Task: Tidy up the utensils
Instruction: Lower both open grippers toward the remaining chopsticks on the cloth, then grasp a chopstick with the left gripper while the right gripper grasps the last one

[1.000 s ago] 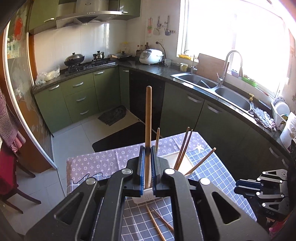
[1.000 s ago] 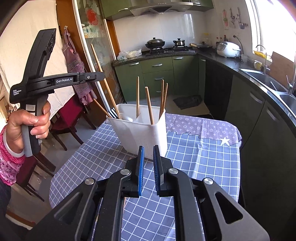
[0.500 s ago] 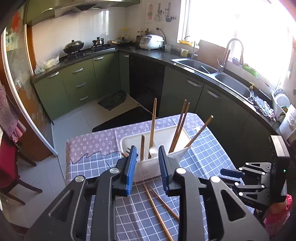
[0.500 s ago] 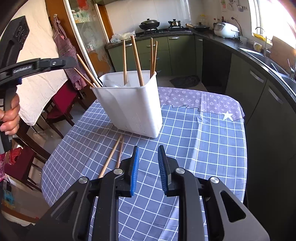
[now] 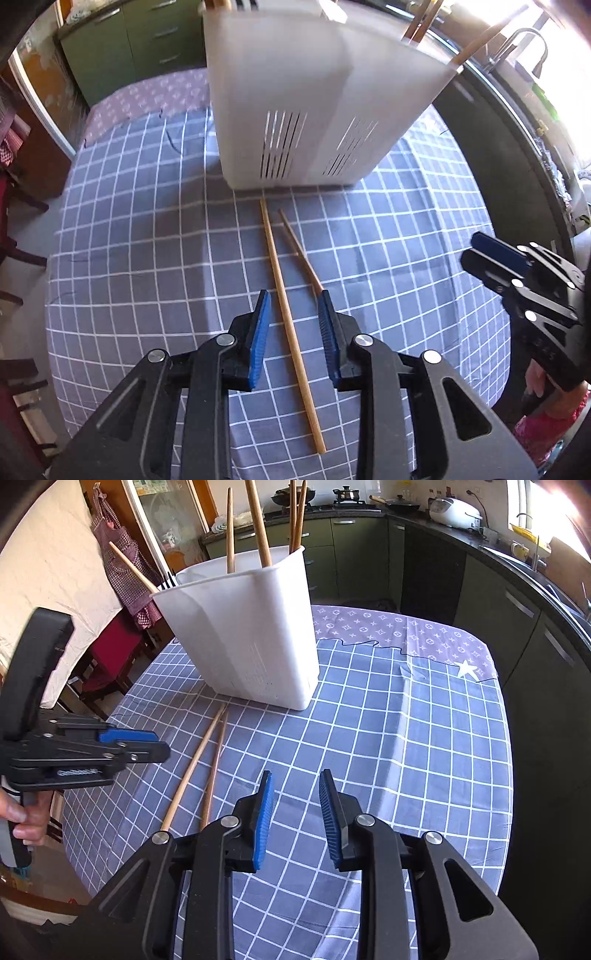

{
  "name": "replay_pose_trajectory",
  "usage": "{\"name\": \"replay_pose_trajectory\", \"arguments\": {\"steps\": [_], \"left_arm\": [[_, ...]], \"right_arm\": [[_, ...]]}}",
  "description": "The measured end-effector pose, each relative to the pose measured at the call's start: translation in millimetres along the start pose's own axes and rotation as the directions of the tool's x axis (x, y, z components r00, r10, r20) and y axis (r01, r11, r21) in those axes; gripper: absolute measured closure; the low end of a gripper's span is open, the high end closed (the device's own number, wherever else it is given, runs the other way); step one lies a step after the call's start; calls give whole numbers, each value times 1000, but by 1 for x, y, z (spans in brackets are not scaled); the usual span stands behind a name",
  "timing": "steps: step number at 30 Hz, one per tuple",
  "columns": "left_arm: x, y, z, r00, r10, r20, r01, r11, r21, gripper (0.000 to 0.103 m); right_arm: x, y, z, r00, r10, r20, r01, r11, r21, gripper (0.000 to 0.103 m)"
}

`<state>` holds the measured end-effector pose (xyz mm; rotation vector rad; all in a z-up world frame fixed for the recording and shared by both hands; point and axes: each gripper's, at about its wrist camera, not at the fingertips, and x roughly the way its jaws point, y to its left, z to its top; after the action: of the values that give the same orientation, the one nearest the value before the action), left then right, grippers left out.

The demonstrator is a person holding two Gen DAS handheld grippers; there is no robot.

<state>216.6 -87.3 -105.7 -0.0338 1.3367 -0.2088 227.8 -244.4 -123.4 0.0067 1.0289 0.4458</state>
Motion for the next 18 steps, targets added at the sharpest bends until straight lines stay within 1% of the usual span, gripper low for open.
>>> {"name": "replay_pose_trajectory", "arguments": {"steps": [1, 3, 5, 7, 12, 15, 17, 18], "left_arm": [[11, 1, 1, 1000, 13, -21, -13, 1000, -10, 82], [25, 4, 4, 998, 36, -42, -37, 999, -31, 83], [34, 6, 6, 997, 57, -44, -59, 997, -44, 87], [39, 6, 7, 997, 69, -45, -72, 996, -47, 90], [42, 2, 8, 995, 94, -43, -95, 995, -34, 90], [47, -7, 9, 993, 107, -42, -107, 994, -20, 90], [49, -12, 15, 993, 106, -45, -106, 994, -10, 91], [49, -12, 18, 994, 102, -47, -103, 995, -9, 95]], "right_arm": [[1, 0, -2, 1000, -1, -3, 1, 1000, 0, 77], [2, -1, -3, 1000, -2, -9, 2, 1000, 1, 76], [4, -4, -5, 1000, 0, -14, 0, 1000, 4, 76], [6, -6, -6, 1000, 2, -18, -2, 1000, 8, 76], [9, -11, -8, 1000, 10, -25, -9, 1000, 18, 76], [12, -11, -9, 999, 13, -31, -13, 1000, 18, 75], [13, -10, -9, 999, 14, -34, -13, 1000, 15, 75], [13, -9, -10, 999, 13, -36, -12, 1000, 12, 75]]}}
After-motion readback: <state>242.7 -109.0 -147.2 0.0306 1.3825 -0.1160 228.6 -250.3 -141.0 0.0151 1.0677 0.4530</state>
